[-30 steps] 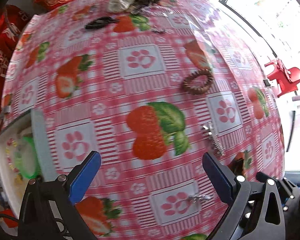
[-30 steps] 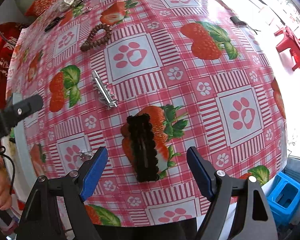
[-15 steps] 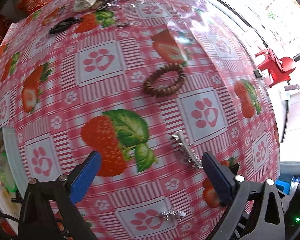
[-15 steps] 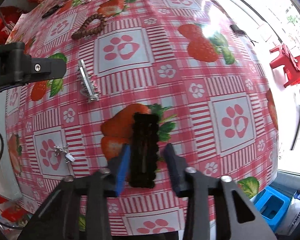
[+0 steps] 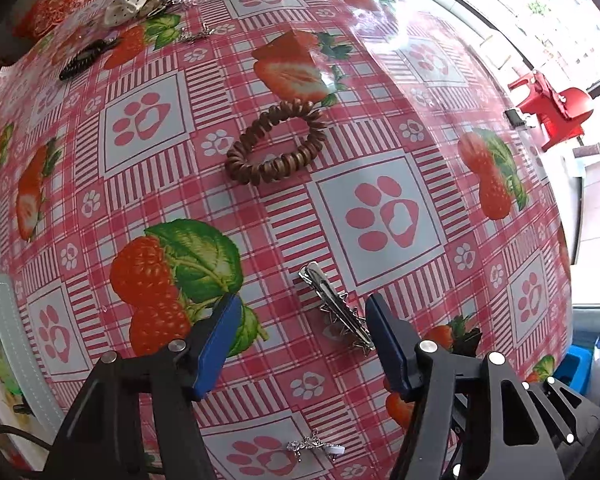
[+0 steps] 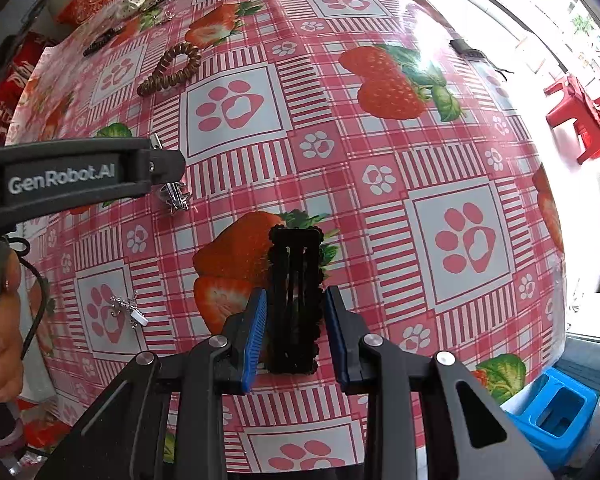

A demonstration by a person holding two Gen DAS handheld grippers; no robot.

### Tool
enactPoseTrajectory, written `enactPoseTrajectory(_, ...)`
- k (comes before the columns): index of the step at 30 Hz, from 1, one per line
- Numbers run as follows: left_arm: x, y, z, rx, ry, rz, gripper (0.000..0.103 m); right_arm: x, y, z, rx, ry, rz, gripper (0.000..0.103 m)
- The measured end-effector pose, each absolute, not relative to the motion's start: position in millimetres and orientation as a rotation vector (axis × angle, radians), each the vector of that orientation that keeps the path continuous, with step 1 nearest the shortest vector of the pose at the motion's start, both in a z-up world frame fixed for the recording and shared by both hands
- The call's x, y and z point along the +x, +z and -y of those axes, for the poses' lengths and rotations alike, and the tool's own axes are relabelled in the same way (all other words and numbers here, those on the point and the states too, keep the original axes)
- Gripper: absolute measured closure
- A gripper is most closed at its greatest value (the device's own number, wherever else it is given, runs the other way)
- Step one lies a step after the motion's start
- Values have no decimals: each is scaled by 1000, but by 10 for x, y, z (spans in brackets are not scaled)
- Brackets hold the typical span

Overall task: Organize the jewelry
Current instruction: 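Grasp the black scalloped hair clip with the right tool while the left tool grasps the silver barrette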

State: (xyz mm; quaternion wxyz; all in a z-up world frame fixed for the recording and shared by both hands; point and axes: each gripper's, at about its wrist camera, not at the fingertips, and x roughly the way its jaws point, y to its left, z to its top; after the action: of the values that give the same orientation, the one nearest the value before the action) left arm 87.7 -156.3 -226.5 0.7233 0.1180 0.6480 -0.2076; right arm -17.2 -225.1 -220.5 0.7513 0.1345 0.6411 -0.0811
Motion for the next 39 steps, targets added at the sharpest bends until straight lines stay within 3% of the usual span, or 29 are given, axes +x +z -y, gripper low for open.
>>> enactPoseTrajectory(4,851,-2285,1710,317,-426,-1414,48,-196,-2181,2311,304,-178,-1398,71)
enactPoseTrajectory(6,850,-2275,1757,322,-429,-1407,66,-213,-2179,2323,306,-177,-1398,71)
enactPoseTrajectory(8,846,-2280,1806,322,-443,-1409,76,-201,-2186,2313,311,-177,-1399,71)
enactPoseTrajectory(10,843,-2272,1809,325,-452,-1407,81,-189,-2194,2324,315,-177,-1400,71)
enactPoseTrajectory(39,804,-1791,628,164,-450,-1346,84,56,-2015,2295,406,-107,-1401,72)
